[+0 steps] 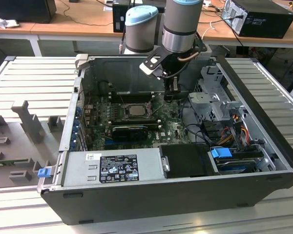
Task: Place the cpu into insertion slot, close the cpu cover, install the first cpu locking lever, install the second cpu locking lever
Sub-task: 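Close the cpu cover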
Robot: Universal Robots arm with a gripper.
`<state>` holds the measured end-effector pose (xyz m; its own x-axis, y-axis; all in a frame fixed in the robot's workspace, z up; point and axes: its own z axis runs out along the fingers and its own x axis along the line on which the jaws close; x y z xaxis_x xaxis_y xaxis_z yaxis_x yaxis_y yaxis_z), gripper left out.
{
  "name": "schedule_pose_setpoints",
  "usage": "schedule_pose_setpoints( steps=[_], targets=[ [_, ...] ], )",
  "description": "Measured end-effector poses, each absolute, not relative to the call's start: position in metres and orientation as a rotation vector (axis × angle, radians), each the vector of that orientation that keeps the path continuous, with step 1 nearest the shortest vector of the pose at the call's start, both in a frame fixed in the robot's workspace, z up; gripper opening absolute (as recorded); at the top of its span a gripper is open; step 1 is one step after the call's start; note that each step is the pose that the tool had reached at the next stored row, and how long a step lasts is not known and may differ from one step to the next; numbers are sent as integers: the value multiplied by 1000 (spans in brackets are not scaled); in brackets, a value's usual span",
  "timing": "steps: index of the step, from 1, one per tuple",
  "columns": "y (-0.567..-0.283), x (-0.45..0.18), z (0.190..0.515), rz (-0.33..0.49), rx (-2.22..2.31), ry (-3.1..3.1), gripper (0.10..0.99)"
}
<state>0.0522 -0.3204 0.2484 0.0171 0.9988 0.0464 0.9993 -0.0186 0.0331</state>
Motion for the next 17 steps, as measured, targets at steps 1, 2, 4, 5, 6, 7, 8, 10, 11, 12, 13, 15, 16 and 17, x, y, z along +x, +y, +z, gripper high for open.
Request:
schedule_pose_setpoints(
  steps=[1, 2, 4, 5, 6, 7, 8, 10, 11, 12, 13, 15, 16, 17],
  targets=[
    [-320, 51, 248, -88, -2234, -2194, 106],
    [-320, 50, 248, -88, -2234, -2194, 106],
    [-320, 48, 248, -88, -2234, -2194, 106],
    [-320, 47, 248, -88, -2234, -2194, 106],
    [-320, 46, 248, -88, -2234, -2194, 106],
    [-320, 45, 248, -88, -2234, -2194, 106],
    [-320, 44, 248, -88, -2234, -2194, 106],
    [-320, 43, 248, -88, -2234, -2194, 106],
    [-320, 43, 248, -88, -2234, -2194, 106],
    [-320, 42, 248, -88, -2234, -2194, 106],
    [-320, 42, 248, -88, -2234, -2194, 106],
    [-320, 41, 248, -88, -2234, -2194, 106],
    [-320, 40, 248, -88, -2234, -2194, 106],
    [-320, 39, 248, -88, -2234, -2194, 106]
  ],
)
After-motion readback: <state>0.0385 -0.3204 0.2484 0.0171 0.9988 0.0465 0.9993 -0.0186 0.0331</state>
